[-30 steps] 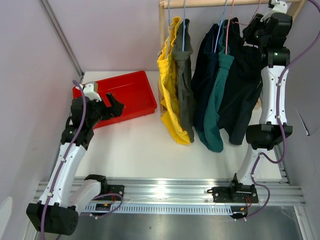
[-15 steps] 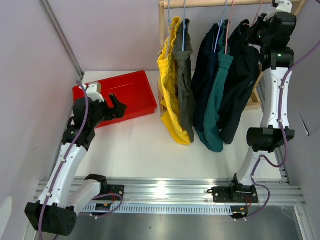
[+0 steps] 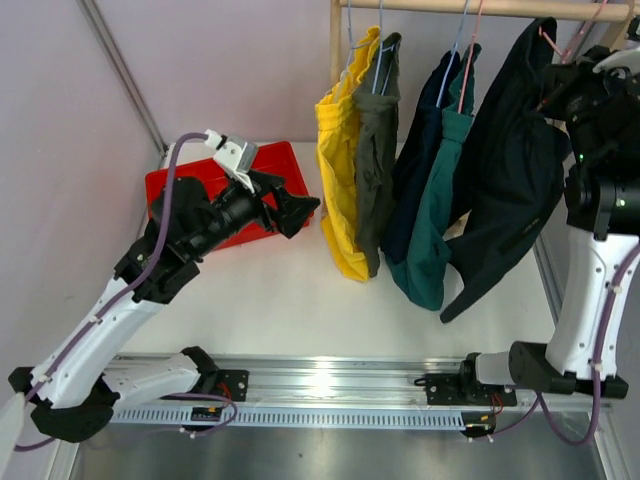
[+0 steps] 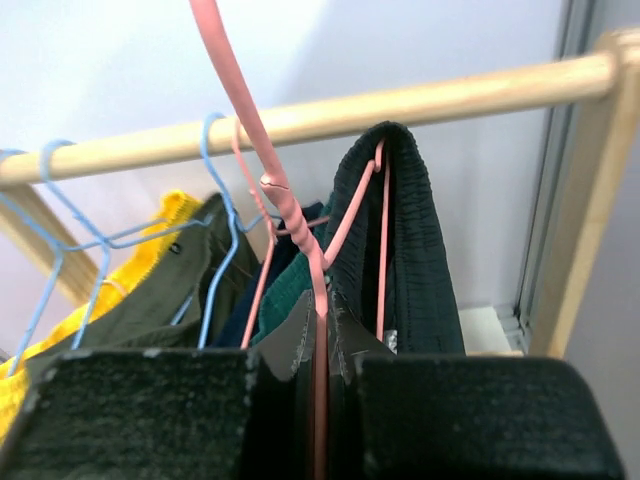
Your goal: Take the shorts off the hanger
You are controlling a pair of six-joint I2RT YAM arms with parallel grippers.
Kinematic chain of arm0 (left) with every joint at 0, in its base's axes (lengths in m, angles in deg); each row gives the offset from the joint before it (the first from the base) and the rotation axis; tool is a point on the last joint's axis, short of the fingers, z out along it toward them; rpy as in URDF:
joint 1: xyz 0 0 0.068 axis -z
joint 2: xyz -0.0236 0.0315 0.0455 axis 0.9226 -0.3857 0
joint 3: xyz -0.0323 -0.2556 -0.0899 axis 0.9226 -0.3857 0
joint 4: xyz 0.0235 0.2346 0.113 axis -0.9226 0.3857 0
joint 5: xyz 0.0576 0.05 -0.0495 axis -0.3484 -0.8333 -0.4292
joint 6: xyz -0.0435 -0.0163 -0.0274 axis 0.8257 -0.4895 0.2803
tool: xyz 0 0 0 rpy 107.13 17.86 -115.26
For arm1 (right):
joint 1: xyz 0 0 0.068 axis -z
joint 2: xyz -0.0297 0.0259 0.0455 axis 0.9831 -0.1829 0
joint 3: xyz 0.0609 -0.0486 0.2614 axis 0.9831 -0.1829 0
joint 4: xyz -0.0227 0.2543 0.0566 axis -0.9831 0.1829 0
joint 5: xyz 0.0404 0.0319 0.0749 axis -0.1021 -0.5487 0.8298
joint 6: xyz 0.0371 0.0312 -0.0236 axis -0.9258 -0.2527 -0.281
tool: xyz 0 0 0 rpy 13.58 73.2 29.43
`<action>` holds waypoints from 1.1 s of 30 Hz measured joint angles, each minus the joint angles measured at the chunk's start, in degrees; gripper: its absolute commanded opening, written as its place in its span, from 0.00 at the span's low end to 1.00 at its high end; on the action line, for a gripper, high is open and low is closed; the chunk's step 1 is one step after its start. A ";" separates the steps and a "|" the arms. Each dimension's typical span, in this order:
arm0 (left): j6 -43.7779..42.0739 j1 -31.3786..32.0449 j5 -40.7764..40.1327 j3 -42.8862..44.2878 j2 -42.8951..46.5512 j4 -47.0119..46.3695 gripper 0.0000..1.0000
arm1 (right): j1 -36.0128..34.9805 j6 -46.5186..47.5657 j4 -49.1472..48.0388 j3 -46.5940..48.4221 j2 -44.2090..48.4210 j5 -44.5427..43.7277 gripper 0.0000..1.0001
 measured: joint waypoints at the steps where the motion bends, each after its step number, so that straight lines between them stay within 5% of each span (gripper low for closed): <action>1: -0.31 2.16 -0.24 2.38 -0.66 0.33 0.99 | 0.02 0.00 -0.48 -0.96 1.77 0.00 0.00; 7: -0.81 10.82 1.57 11.32 -5.22 0.35 0.99 | 0.02 -0.83 -1.11 -7.32 7.02 0.11 0.00; 14: -4.59 38.29 2.05 15.56 -18.01 -1.33 0.99 | 0.00 -3.56 0.00 -21.16 12.22 0.76 0.00; 17: -6.36 44.81 0.02 19.87 -26.69 -1.86 0.99 | -0.33 -4.79 0.59 -22.43 13.11 0.98 0.00; 33: -10.88 47.39 -16.92 36.63 -49.55 -8.61 0.99 | -1.44 -8.17 5.38 -22.01 24.00 1.86 0.00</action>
